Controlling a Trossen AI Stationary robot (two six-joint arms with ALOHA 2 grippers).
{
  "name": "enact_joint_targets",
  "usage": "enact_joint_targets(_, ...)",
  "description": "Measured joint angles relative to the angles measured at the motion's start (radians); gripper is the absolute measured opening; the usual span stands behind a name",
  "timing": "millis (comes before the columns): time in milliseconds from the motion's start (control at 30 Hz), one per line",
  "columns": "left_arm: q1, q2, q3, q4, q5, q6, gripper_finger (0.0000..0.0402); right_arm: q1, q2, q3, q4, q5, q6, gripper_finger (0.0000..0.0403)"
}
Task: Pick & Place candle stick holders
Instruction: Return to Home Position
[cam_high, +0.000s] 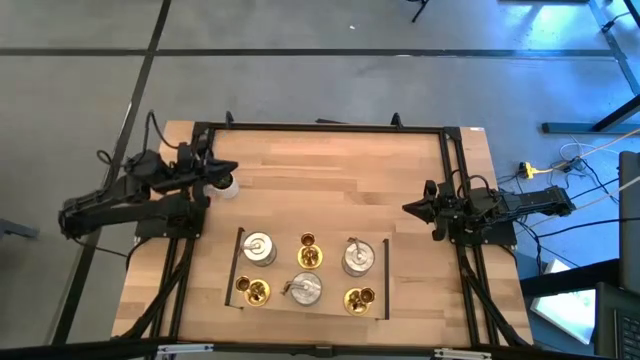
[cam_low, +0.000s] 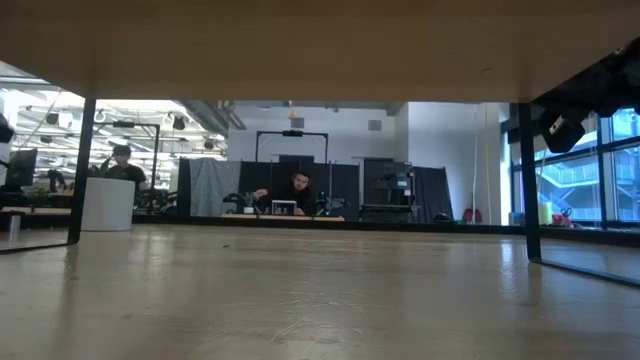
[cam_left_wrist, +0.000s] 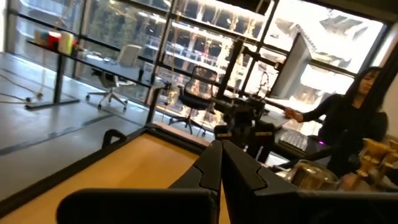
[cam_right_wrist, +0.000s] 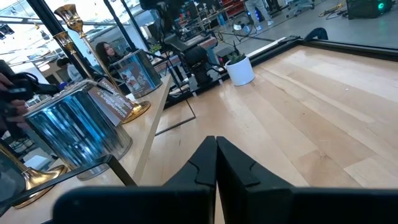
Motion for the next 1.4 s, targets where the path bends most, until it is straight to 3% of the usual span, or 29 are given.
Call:
enact_joint_targets(467, 0.0, -0.237, -0.226, -0.051, -0.055, -0.067, 0.0002, 0.0, 0.0, 0.0, 0.0, 0.0, 0.0, 0.0006)
enact_joint_targets(667, 0.0, -0.238, -0.269, -0.052, -0.09, -0.066, 0.0001, 0.0, 0.0, 0.0, 0.0, 0.0, 0.0, 0.0006)
enact_joint_targets(1200, -0.002, -0.238, -0.274, -0.15, -0.01, -0.09, 0.0001, 0.0, 0.0, 0.0, 0.0, 0.0, 0.0, 0.0006)
enact_joint_targets(1400, -0.059, -0.238, -0.274, -0.15, -0.001, -0.103, 0.0002, 0.0, 0.0, 0.0, 0.0, 0.0, 0.0, 0.0006)
